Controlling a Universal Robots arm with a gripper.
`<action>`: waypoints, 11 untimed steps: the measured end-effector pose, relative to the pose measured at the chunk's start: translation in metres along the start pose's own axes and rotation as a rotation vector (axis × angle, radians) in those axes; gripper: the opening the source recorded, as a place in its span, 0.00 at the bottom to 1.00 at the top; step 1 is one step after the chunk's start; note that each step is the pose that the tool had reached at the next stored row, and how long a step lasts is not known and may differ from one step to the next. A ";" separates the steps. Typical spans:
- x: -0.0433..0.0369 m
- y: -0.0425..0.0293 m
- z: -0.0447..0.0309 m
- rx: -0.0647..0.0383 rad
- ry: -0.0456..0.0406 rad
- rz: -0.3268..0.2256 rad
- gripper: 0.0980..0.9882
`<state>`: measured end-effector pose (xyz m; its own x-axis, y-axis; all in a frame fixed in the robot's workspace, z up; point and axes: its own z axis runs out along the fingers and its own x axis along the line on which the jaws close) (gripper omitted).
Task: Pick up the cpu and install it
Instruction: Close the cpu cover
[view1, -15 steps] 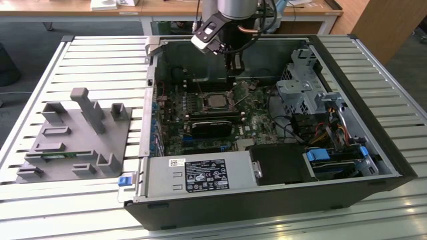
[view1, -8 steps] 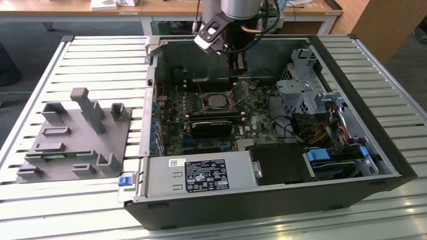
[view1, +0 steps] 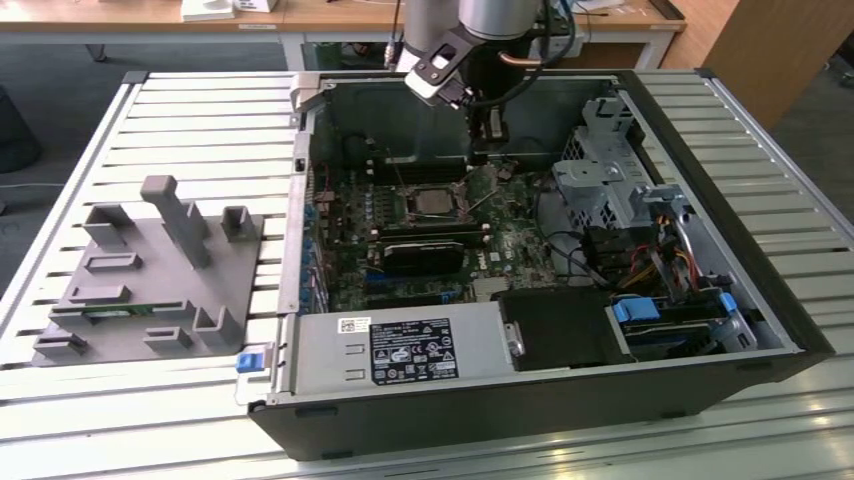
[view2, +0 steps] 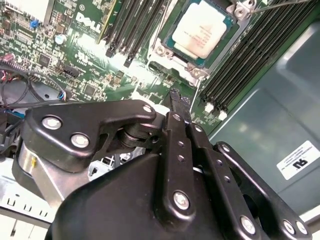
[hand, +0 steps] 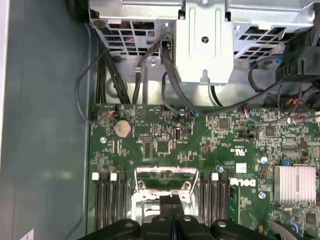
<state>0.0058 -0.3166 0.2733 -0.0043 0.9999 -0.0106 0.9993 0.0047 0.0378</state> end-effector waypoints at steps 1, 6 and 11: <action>0.0000 0.0002 0.0001 0.000 0.0000 0.000 0.01; 0.0000 0.0007 0.0004 0.000 0.0000 0.000 0.01; 0.0000 0.0042 0.0013 0.000 0.0001 0.000 0.01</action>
<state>0.0101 -0.3166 0.2721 -0.0043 0.9999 -0.0105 0.9993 0.0047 0.0379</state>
